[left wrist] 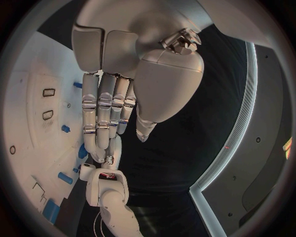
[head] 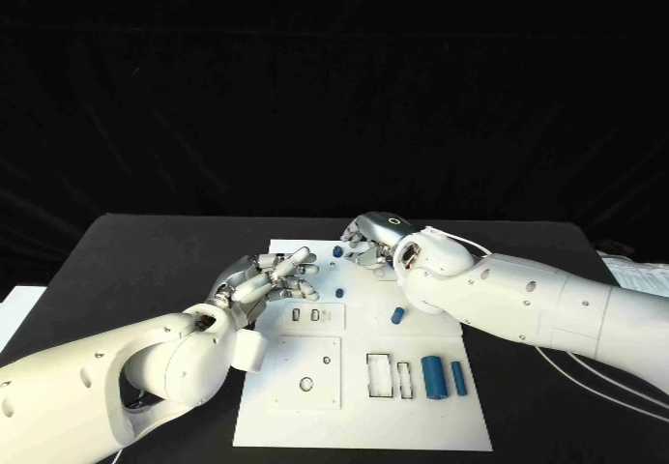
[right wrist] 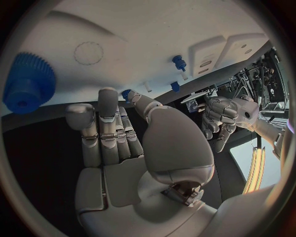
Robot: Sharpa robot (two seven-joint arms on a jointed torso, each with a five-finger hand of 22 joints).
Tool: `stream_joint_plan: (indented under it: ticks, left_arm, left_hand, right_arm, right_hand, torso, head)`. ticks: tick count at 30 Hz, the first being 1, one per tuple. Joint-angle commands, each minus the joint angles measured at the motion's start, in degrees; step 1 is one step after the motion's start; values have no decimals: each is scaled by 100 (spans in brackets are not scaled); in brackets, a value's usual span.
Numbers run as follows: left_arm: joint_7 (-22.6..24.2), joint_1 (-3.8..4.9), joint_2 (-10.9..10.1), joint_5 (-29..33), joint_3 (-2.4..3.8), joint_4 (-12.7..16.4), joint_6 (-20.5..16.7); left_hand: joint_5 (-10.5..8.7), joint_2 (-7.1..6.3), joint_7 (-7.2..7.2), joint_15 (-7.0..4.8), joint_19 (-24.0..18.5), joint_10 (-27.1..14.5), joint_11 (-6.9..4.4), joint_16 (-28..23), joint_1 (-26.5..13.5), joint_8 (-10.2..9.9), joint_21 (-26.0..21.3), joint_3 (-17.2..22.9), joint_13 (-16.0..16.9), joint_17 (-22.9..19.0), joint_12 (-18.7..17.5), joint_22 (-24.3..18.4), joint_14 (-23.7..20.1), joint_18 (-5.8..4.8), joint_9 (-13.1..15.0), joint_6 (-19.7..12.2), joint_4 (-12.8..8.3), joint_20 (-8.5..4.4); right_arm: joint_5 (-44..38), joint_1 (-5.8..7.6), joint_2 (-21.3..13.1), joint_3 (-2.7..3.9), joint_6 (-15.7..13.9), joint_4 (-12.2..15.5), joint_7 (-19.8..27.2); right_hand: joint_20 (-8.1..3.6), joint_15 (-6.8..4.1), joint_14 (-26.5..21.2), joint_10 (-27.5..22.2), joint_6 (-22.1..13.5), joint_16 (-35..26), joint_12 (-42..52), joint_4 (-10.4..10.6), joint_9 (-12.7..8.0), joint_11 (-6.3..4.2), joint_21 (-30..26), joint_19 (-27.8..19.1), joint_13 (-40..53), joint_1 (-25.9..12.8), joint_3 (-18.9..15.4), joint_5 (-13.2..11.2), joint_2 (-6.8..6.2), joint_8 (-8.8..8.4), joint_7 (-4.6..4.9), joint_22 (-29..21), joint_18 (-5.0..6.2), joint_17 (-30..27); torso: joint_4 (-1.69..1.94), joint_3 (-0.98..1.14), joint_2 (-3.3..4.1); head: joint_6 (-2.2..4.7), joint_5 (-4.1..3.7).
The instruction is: Assemble the parts on the task board
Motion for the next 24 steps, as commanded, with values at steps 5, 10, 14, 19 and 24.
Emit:
stream_joint_plan:
  ticks: [5,10,14,19,24]
  left_arm:
    - [59,8,-35,22,4,-39,113]
    - [57,7,-44,25,4,-58,144]
    - [49,6,-27,26,3,-87,156]
    - [44,5,-14,26,3,-105,178]
    - [41,4,-12,27,2,-131,197]
  left_hand:
    - [35,26,3,-13,-32,-29,11,-34,13,-29,-3,-10,2,-6,-20,6,-36,48,3,-39,-27,-10]
    - [35,26,3,-13,-32,-29,11,-34,13,-29,-3,-10,2,-6,-20,6,-36,48,3,-39,-27,-10]
    - [35,27,3,-13,-33,-29,11,-34,13,-29,-2,-10,2,-6,-19,6,-36,48,3,-38,-27,-10]
    - [35,27,3,-13,-33,-29,11,-34,13,-29,-2,-10,2,-6,-19,6,-36,48,3,-38,-27,-10]
    - [35,27,3,-13,-33,-29,11,-34,13,-29,-2,-10,2,-6,-19,6,-36,48,3,-38,-27,-10]
  right_arm:
    - [555,5,-877,82,-227,888,68]
    - [925,22,-1419,120,208,1305,-10]
    - [893,31,-1616,129,546,1336,-210]
    - [868,35,-1673,133,775,1176,-373]
    - [865,37,-1598,134,854,1025,-444]
  right_hand:
    - [-145,-190,250,1279,257,822,691,67,38,-232,552,454,389,10,-129,40,-99,95,-61,884,-106,856]
    - [-211,-250,385,1690,69,1598,1262,260,1,-299,888,669,912,-211,-506,191,-288,20,-121,1426,-204,1710]
    - [-237,-249,411,1341,-12,2424,3013,553,28,-324,1146,753,2804,-213,-1184,371,-301,100,-150,1803,-262,2645]
    - [-164,-203,391,1047,-102,2773,4755,871,34,-264,1274,733,4795,52,-1693,415,-142,183,-106,1965,-280,3065]
    - [-140,-180,425,1168,-205,2970,5284,979,25,-234,1330,748,5404,179,-1834,436,-91,191,-68,2045,-290,3313]
  torso:
    - [-70,8,-27]
    - [-139,16,-55]
    - [-170,19,-86]
    - [-172,17,-102]
    - [-170,13,-92]
  head:
    - [26,30]
    - [54,25]
    - [64,3]
    - [58,9]
    - [75,25]
